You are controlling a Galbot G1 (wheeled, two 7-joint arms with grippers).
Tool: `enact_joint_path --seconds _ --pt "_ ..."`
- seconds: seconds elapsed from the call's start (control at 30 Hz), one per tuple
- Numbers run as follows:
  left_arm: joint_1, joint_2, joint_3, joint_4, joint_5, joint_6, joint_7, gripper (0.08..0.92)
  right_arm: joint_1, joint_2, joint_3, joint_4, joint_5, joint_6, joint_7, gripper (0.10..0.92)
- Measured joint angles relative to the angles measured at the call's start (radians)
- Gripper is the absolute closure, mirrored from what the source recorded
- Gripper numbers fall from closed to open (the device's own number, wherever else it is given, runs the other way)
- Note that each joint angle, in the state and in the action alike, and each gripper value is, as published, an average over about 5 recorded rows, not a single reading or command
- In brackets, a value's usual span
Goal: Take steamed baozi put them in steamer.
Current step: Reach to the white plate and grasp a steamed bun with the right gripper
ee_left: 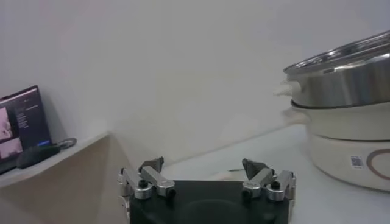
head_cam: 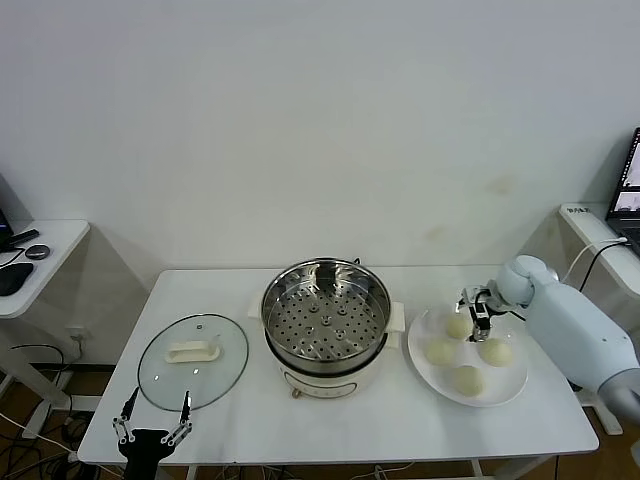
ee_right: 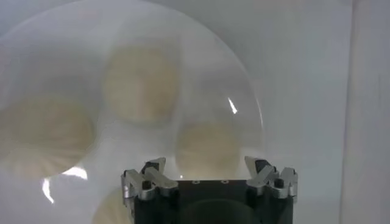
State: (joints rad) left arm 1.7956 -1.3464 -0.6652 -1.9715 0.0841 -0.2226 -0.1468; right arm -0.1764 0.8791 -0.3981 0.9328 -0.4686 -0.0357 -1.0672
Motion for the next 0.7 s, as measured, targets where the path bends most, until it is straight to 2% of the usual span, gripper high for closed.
enact_joint_path --seconds 0.2,0.7 --pt "-0.001 0.000 -0.008 0.000 0.001 -0.003 -0.001 0.177 0.010 0.018 -0.011 -0.028 -0.011 -0.010 0.005 0.232" --pt "0.006 0.000 -0.021 -0.016 0.003 -0.006 -0.002 0.177 0.015 0.039 -0.027 -0.059 -0.019 -0.022 0.003 0.409"
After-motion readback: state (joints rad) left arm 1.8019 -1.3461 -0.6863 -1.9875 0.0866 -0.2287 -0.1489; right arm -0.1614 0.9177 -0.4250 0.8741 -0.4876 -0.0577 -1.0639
